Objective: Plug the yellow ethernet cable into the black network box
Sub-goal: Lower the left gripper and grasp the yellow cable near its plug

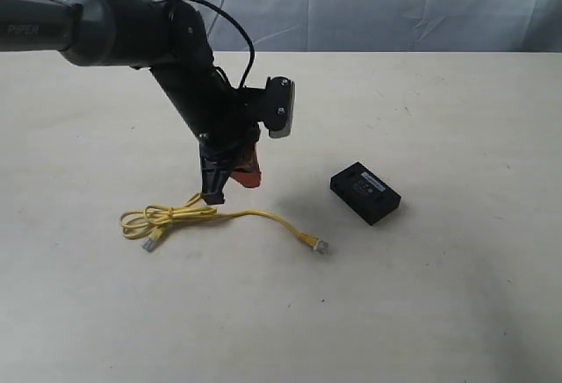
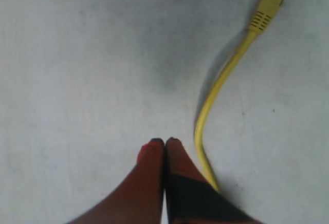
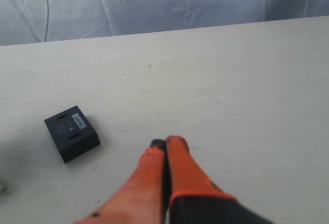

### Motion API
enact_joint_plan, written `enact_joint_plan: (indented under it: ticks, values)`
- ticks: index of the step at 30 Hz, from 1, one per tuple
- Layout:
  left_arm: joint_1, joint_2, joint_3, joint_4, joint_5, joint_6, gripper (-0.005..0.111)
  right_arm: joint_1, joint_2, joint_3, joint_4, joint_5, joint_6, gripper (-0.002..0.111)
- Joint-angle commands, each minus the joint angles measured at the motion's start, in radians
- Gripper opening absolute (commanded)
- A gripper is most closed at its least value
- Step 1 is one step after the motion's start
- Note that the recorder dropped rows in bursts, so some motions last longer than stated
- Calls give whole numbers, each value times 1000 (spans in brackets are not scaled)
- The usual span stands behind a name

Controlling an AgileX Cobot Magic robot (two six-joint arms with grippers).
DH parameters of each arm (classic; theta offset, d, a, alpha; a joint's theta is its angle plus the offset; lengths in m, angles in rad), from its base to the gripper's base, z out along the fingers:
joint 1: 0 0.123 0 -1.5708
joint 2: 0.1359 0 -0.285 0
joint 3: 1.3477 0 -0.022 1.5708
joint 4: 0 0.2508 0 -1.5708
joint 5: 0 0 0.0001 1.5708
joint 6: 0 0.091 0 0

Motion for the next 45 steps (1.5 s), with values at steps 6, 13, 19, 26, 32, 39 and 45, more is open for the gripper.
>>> enact_joint_plan:
  ticks: [6,13,19,26,32,39,45]
  values:
    - [-42,13,-7,7,28,150,0,-6,-5,4,-3,-7,-1,-1]
    - [-76,13,-7,7,43,196,19,-6,-5,4,-3,-7,-1,-1]
    - [-78,21,-3,7,13,196,30,-6,-5,4,-3,-7,-1,-1]
    - [-78,68,-3,-6,8,196,31,-6,-5,4,-3,-7,-1,-1]
    - [-78,83,-3,-8,4,196,30,-6,-5,4,-1,-12,-1,-1]
    - [-78,83,-3,-8,4,194,4,-6,-5,4,-1,-12,-1,-1]
    - [-78,60,-3,-8,4,127,0,-6,-5,4,-1,-12,-1,-1]
